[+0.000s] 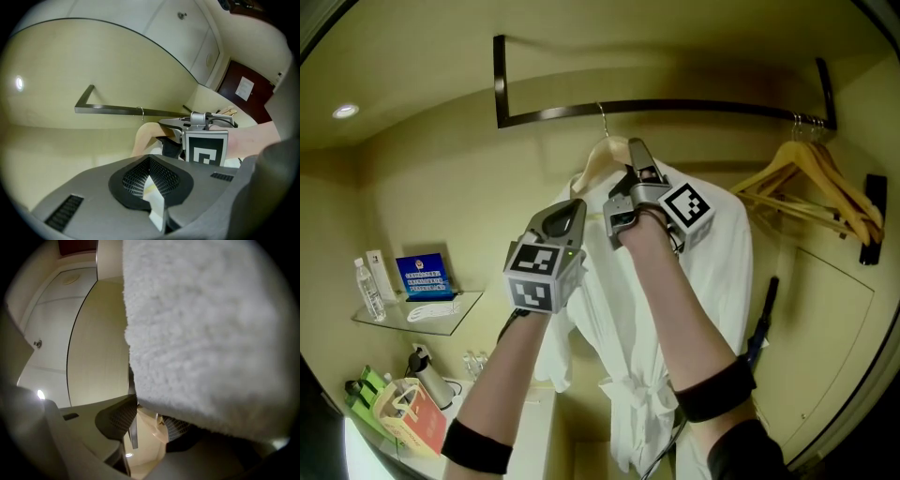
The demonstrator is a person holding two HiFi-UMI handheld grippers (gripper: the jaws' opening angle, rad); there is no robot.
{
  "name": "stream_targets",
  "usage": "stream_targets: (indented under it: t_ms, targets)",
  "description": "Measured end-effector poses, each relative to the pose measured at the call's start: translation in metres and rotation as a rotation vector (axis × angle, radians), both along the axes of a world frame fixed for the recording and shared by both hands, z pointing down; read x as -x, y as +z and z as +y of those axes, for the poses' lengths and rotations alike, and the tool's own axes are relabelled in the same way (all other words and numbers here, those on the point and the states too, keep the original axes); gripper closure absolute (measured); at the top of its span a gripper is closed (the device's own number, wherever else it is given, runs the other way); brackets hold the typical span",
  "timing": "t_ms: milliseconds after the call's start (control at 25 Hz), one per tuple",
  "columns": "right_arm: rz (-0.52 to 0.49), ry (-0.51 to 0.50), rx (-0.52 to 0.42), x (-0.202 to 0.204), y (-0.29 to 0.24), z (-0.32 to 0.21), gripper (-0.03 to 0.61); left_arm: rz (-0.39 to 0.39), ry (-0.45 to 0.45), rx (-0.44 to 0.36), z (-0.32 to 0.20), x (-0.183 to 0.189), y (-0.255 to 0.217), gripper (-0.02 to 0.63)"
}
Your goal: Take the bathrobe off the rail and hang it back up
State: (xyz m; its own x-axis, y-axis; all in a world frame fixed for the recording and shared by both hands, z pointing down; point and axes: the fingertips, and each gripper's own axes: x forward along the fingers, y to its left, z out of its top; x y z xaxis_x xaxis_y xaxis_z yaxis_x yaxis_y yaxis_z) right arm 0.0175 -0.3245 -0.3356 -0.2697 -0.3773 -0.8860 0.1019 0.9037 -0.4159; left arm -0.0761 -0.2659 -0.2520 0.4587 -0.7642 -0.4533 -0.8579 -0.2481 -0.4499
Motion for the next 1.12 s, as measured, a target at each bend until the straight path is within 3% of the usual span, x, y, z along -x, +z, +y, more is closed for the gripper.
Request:
stream_targets:
  t_ms: [200, 600, 760, 960, 1120]
  targets:
    - [0.004, 0.014, 0.011, 0.011, 0.008, 0.005, 0.37, 0.0, -0.026, 0.006, 0.005, 0.011, 0.011, 0.614]
    - [0.042, 0.004, -0.054, 0.032, 0.028, 0.031, 0.333, 0.032, -0.061, 0.047, 0.001, 0.032, 0.041, 0.614]
    - [0.067, -0.023, -0.059, 0.043, 0.057, 0.039, 0.369, 0.08, -0.082, 0.062, 0.004, 0.037, 0.053, 0.614]
    - [0.169, 0.0, -0.072, 0.044, 0.099, 0.045, 0.374, 0.09, -0.109, 0.08, 0.013, 0.037, 0.071, 0.614]
    - [0.33, 0.06, -0.091, 0.045, 0.146, 0.054, 0.454, 0.095, -0.169, 0.135, 0.02, 0.041, 0.109, 0.614]
